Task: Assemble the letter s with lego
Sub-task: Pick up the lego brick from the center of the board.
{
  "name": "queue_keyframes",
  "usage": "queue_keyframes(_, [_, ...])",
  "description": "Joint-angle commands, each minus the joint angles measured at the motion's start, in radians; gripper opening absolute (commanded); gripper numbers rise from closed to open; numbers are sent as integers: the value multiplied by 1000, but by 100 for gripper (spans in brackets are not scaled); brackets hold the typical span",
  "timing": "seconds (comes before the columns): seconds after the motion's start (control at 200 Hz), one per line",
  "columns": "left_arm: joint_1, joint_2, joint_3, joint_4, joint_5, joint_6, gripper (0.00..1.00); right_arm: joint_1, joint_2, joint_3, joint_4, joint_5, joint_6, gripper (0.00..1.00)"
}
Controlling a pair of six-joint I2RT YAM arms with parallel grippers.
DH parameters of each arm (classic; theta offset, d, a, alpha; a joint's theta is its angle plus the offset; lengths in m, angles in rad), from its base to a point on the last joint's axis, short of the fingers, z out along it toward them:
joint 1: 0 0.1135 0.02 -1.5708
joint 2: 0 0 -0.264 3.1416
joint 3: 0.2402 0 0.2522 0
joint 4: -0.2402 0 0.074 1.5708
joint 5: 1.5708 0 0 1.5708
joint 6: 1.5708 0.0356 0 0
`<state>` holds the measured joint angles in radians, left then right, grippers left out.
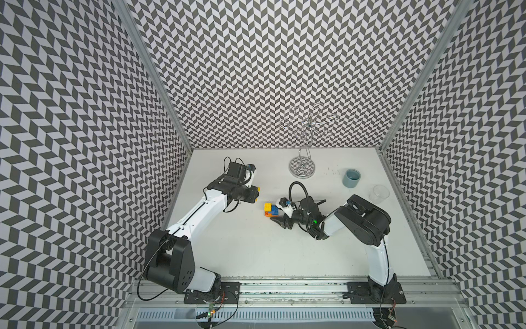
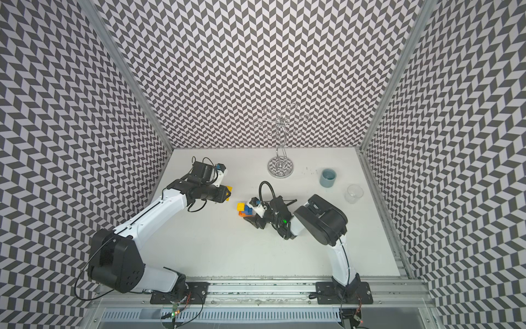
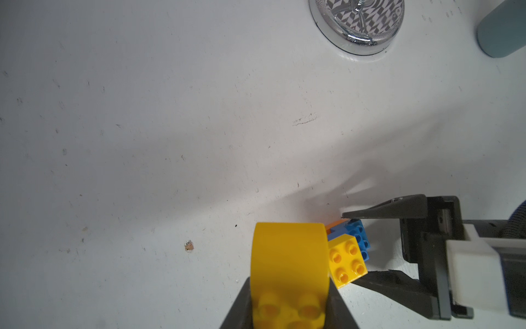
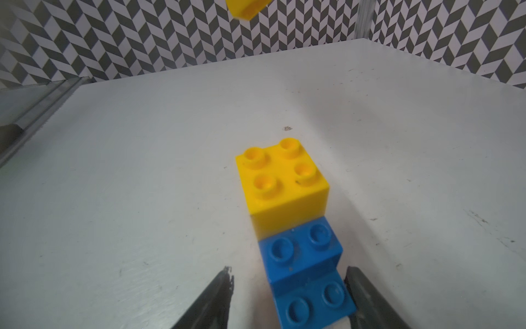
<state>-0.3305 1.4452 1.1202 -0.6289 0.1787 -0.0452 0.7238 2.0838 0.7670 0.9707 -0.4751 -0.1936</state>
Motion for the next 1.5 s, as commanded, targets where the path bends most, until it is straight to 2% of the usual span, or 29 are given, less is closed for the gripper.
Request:
queue_keyframes(0.0, [10,1,-2,20,7,9,9,-8,-16,3,27,-51,-25,62])
queue_keyframes(0.16, [16,6,-7,26,7,9,9,-23,2,12,36,-116,-13,55])
queue_keyframes(0.346, [21,14,-9,31,9,7,9,-23,46,-20,254,-89,91,55])
queue_keyframes(0.471, [21,26,-7,26,12,5,9,-22,70,-2,297,-85,137,53])
queue_keyframes(0.756, [21,39,2,21,10,7,9,-22,70,-14,300,-113,126,54])
queue_keyframes(1.237, [21,76,19,12,13,5,9,-25,187,-34,564,-121,231,56])
queue_keyframes(1.497, [21,93,16,18,15,4,9,-25,216,-33,598,-129,227,55])
